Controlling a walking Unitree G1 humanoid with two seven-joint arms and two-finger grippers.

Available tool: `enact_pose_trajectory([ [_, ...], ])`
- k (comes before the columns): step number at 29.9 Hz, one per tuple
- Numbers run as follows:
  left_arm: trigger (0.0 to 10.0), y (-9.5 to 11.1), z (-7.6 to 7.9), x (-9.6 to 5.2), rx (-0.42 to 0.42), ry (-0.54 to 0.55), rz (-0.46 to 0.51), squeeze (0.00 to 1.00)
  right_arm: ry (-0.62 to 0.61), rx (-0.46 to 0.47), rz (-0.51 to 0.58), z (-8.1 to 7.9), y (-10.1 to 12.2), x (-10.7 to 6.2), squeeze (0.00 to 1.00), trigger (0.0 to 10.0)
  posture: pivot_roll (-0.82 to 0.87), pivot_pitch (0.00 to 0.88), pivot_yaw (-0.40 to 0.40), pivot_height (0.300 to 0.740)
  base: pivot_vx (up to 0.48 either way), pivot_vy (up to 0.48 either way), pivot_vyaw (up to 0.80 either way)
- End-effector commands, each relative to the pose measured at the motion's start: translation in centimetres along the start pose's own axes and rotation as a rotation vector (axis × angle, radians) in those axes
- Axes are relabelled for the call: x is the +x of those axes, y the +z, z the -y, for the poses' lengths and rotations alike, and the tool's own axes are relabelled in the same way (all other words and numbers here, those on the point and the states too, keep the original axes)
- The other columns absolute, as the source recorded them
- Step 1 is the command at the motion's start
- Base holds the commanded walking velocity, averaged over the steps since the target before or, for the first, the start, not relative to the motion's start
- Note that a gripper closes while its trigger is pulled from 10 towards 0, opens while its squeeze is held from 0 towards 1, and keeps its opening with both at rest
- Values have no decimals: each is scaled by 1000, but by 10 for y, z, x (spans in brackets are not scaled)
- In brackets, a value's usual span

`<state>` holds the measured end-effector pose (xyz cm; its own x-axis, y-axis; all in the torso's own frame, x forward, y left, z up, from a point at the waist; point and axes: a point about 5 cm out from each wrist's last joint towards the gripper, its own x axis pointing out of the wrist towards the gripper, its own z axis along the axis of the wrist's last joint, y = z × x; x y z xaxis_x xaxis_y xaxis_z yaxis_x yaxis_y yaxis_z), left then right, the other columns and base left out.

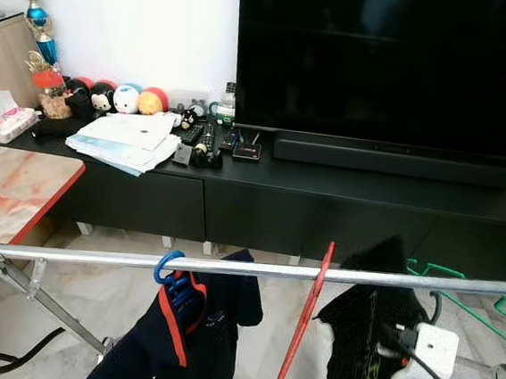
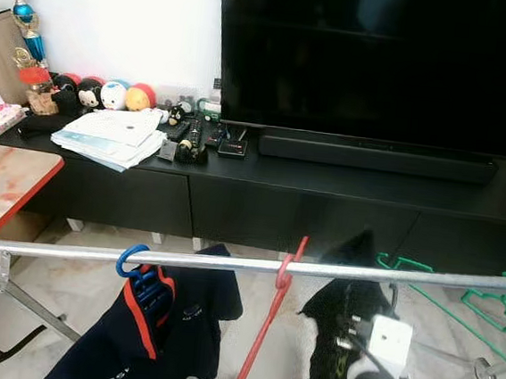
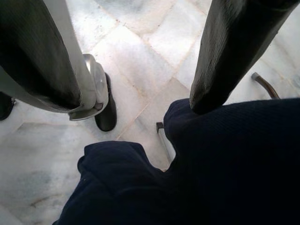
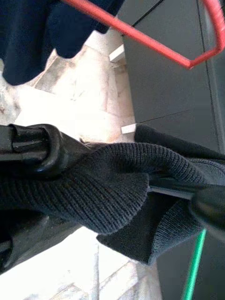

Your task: Hang hanger

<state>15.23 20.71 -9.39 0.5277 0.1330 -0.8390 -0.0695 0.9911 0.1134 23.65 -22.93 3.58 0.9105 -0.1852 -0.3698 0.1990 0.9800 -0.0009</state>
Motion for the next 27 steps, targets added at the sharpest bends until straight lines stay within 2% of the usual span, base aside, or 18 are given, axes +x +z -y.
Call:
enact_pose_trajectory([
  [1,10000,-6,-2,-1,-21,11,-34,0,19,-9,84,-2,18,-1,0,10000,-106,0,85,740,0,0,0],
  [8,10000,-6,-7,-1,-25,11,-38,0,26,-15,103,-6,19,-1,0,10000,-92,9,110,740,0,0,0],
  [12,10000,-6,-15,-1,-41,34,-37,0,34,-8,90,-15,14,0,0,10000,-71,7,97,740,0,0,0],
  [13,10000,-6,-17,-1,-39,39,-35,0,42,-12,86,-19,12,0,0,10000,-39,3,62,740,0,0,0],
  [16,10000,-7,-23,-2,-40,48,-34,0,53,-18,73,-27,8,1,0,10000,-23,2,28,740,0,0,0],
  [21,10000,-10,-23,-3,-51,49,-44,0,73,-48,67,-24,11,-1,0,10000,4,0,-19,740,-195,0,0],
  [27,10000,-10,-15,-2,-67,38,-49,0,56,-30,79,-21,16,7,0,10000,5,0,16,740,-261,0,0],
])
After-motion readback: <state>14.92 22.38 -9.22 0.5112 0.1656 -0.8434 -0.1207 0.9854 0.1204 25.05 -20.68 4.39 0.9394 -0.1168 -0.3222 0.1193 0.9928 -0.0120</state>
